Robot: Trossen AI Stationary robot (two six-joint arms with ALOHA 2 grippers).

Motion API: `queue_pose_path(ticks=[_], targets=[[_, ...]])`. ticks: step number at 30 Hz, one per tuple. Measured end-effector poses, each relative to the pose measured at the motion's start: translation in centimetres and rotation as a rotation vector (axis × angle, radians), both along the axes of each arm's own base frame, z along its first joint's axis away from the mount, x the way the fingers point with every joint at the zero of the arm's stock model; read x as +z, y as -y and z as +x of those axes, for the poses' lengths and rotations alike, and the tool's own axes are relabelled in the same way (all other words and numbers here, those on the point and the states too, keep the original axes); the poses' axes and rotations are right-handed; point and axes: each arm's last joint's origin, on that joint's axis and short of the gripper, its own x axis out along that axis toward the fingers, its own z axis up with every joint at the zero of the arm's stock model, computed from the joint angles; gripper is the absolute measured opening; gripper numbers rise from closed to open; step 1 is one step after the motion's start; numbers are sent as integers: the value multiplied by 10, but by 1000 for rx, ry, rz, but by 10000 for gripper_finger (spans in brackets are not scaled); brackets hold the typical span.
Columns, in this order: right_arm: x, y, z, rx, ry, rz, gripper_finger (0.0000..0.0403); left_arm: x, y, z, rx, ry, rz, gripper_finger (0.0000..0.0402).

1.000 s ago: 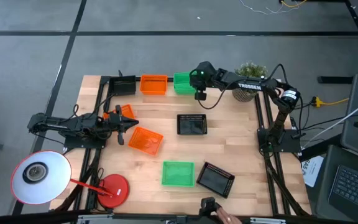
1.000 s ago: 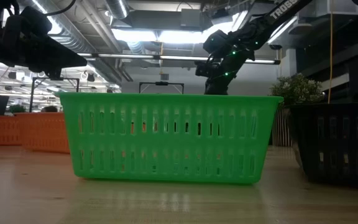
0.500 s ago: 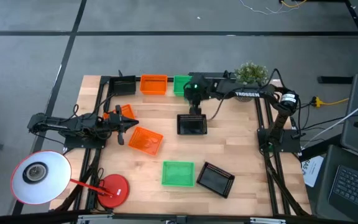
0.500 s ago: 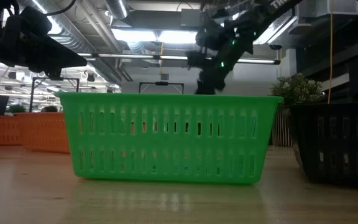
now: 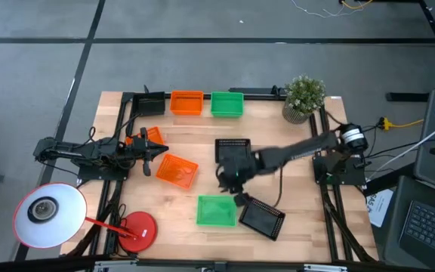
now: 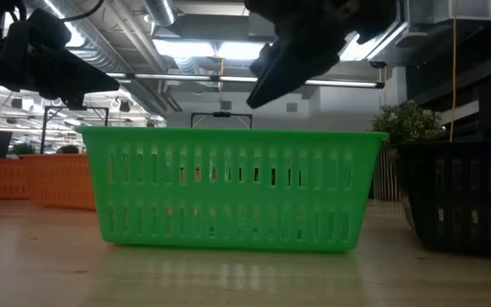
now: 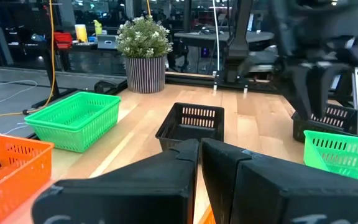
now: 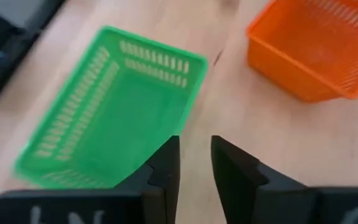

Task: Stack baskets by color
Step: Stack the bottom green bin on top of the green bin

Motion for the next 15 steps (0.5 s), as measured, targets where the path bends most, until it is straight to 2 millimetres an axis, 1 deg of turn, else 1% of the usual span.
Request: queue_pose_path(ticks=[3, 5, 8, 12, 15], targets=[[-9, -16, 1, -81, 1, -62, 115, 0, 0, 0, 0, 1, -4, 11], [-17, -24, 2, -119, -17, -39, 130, 0, 0, 0, 0, 2, -8, 11], [-20, -33, 5, -148, 3, 13, 155, 0, 0, 0, 0, 2, -8, 11], [-28, -38, 5, -170, -27, 35, 180, 0, 0, 0, 0, 2, -8, 11], [-29, -39, 6, -179, -27, 40, 185, 0, 0, 0, 0, 2, -8, 11]])
